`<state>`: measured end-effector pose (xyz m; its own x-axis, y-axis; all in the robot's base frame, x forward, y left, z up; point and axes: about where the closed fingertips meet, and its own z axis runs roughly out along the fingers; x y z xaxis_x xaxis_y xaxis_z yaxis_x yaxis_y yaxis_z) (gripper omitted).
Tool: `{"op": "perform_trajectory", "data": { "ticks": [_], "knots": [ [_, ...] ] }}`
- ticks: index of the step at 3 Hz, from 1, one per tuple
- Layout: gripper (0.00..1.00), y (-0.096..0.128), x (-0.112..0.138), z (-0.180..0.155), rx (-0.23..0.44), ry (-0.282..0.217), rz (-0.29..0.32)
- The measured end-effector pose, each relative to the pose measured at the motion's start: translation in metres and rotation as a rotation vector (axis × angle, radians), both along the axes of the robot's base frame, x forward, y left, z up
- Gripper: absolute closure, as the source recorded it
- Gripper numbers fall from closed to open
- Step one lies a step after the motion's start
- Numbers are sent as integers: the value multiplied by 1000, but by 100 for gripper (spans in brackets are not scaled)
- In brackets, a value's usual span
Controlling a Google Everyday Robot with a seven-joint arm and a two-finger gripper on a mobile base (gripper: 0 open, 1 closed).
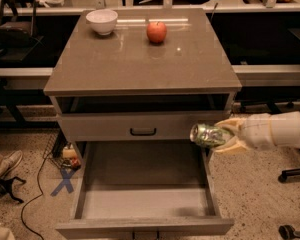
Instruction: Pick green can from middle drawer and place on counter
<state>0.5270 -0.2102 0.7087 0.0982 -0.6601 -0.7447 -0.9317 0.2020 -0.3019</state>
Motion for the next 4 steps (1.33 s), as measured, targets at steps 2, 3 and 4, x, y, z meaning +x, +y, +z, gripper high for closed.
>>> {"op": "perform_trajectory", "data": {
  "ticks": [2,3,4],
  "knots": [
    [100,-16,25,123,18,-167,-27],
    [100,-16,25,123,18,-167,-28],
    [100,-11,52,158,31,-217,-60]
  ]
}}
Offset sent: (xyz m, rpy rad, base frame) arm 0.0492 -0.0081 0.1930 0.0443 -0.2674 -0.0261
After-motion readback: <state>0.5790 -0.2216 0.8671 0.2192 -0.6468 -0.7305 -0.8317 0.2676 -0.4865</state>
